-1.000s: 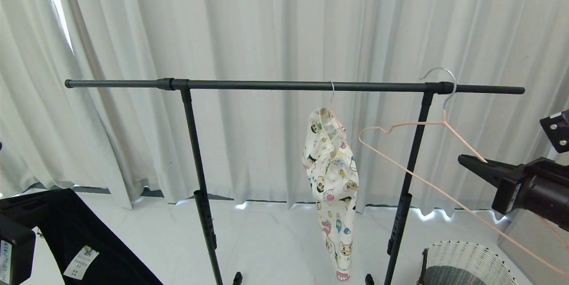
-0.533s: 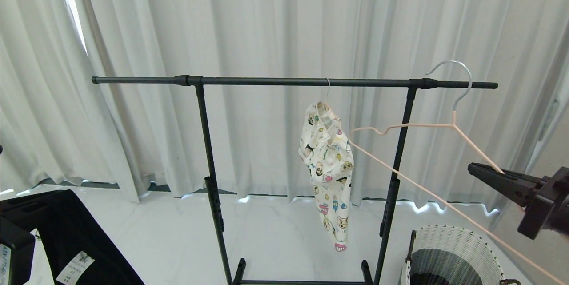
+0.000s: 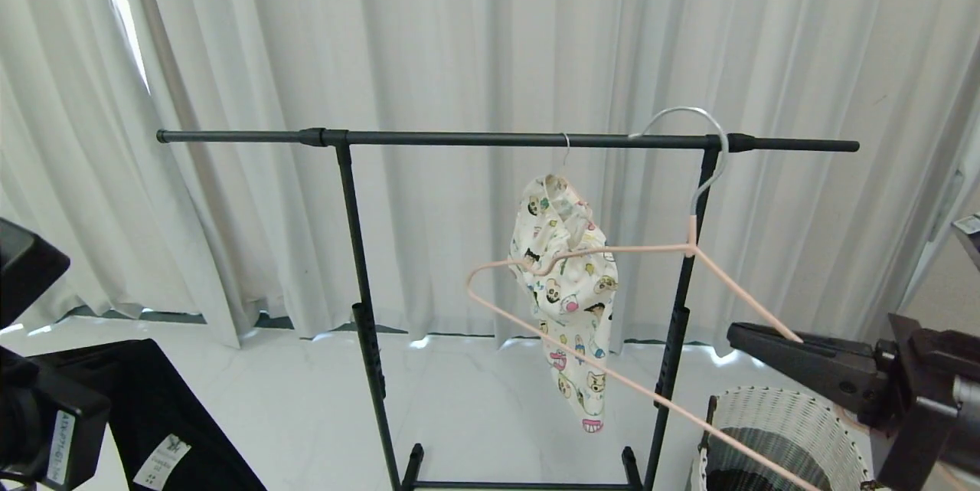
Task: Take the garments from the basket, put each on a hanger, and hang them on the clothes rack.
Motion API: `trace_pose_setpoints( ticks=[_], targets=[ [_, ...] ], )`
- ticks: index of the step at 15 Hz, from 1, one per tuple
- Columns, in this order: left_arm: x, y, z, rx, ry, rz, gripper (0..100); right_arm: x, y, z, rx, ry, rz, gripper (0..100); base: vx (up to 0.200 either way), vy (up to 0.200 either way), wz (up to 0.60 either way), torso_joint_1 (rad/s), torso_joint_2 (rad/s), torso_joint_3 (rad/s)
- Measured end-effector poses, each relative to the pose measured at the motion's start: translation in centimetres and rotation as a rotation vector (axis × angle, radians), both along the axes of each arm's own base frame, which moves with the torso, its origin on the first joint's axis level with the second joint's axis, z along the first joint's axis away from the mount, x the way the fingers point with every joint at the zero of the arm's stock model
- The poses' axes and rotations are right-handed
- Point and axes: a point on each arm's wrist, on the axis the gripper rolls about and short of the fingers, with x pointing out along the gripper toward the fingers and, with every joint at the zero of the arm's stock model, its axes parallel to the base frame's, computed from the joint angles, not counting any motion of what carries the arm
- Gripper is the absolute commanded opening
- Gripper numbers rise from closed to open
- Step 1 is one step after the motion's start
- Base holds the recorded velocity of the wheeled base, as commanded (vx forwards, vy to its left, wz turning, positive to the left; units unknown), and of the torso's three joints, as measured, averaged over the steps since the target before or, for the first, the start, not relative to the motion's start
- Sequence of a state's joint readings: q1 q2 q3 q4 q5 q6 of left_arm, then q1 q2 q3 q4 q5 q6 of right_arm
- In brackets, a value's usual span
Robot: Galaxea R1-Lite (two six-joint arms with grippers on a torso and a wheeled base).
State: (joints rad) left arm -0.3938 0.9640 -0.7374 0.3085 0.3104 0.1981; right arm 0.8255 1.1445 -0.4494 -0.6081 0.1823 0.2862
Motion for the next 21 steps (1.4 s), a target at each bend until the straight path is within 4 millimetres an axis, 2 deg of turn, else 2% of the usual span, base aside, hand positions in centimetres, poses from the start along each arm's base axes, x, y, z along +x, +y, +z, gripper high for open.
trace_pose_setpoints(
  ticks=[5,8,11,15,21],
  targets=[
    [5.3,-2.0,2.1,-0.245,0.039,0.163,0,-1.8,3.6,0.2,0.023,0.090,0.204,0,0.000,0.000,0.00,0.000,0.00,0.000],
    [8.7,-3.3,2.8,-0.296,0.050,0.215,0,-1.5,5.7,1.2,0.058,0.097,0.242,0,0.000,0.000,0.00,0.000,0.00,0.000],
    [10.9,-4.2,3.2,-0.337,0.011,0.226,0,-0.8,7.4,1.5,0.101,0.095,0.249,0,0.000,0.000,0.00,0.000,0.00,0.000],
    [12.0,-4.7,2.9,-0.333,0.027,0.232,0,0.4,9.1,1.2,0.117,0.089,0.236,0,0.000,0.000,0.00,0.000,0.00,0.000],
    [12.3,-5.0,2.8,-0.331,0.026,0.231,0,2.2,10.1,0.8,0.114,0.085,0.157,0,0.000,0.000,0.00,0.000,0.00,0.000]
  ],
)
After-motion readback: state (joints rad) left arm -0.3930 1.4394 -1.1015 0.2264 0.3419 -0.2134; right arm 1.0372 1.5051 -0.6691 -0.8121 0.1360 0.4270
